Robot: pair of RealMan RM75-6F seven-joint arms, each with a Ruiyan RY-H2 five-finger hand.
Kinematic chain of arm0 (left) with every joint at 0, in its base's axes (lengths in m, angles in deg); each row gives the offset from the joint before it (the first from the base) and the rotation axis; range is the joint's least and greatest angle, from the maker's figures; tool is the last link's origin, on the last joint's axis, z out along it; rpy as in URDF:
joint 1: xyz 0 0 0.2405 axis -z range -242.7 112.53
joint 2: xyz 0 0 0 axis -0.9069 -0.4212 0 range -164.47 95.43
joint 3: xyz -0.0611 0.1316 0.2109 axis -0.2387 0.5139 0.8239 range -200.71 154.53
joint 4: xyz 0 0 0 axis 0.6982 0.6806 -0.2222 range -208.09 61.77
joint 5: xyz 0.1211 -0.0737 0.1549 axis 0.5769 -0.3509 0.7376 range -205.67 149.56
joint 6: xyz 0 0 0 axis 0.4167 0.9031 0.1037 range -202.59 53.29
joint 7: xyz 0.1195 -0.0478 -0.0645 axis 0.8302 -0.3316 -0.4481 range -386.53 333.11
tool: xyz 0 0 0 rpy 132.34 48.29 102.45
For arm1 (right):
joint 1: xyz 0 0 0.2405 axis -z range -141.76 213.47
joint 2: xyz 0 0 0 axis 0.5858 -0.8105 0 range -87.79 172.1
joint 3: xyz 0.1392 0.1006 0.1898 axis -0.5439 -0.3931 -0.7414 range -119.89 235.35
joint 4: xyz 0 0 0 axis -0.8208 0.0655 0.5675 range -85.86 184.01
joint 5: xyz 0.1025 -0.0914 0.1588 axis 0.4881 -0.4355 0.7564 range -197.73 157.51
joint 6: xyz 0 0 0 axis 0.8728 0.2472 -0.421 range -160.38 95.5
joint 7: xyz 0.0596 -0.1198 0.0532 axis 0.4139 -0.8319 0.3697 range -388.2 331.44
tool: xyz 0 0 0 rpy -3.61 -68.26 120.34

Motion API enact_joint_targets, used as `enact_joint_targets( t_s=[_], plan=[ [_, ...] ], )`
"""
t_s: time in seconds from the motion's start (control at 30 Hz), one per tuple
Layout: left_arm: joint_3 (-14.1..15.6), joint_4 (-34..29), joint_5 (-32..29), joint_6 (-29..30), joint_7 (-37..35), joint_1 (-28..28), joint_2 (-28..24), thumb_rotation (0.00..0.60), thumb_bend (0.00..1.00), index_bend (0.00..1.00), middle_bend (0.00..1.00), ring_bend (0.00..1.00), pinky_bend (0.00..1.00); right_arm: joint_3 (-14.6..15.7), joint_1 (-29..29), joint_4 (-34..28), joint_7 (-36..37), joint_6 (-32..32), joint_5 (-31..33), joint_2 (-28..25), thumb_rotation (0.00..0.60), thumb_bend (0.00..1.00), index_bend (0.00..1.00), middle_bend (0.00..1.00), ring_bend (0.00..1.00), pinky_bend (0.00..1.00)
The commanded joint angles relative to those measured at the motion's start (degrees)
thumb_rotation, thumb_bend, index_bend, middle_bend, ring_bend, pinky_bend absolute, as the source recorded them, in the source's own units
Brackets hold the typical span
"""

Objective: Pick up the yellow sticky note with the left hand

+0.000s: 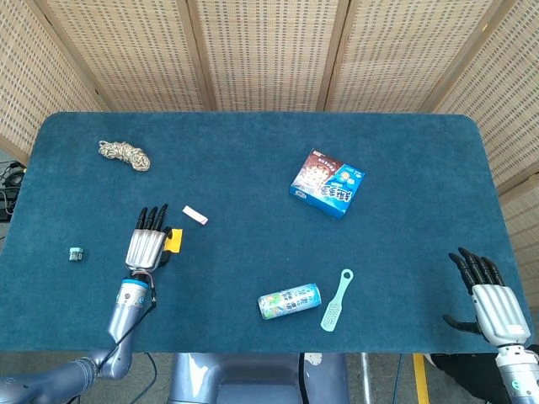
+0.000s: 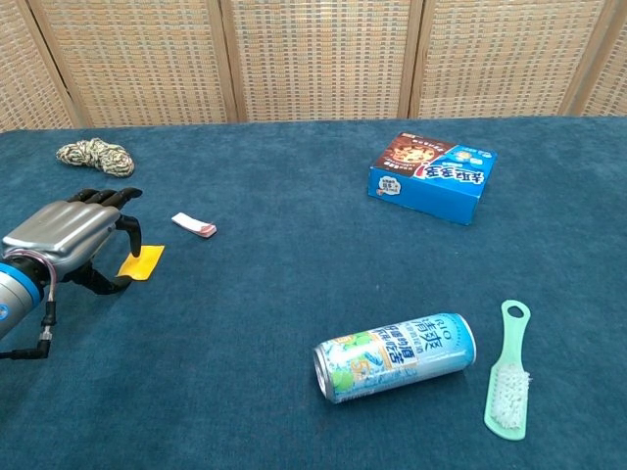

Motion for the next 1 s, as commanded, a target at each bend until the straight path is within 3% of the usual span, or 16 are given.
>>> enact_joint_targets(
  t_s=[0.03,1.0],
  plan=[
    [-0.1,0.1,0.0,0.0,0.1,0.0,0.1,0.600,0.34,0.46,0.00,0.00,0.00,0.0,0.0,0.0,0.0,0.0,0.0,0.0,0.600,0.00,0.00,0.00,0.00,0.00],
    [-0.2,-0.9,0.2,-0.7,-0.7,0.0,-0.4,0.600,0.43,0.48,0.00,0.00,0.00,0.2,-0.1,0.0,-0.1,0.2,-0.1,-0.1,0.600,0.00,0.00,0.00,0.00,0.00]
  ],
)
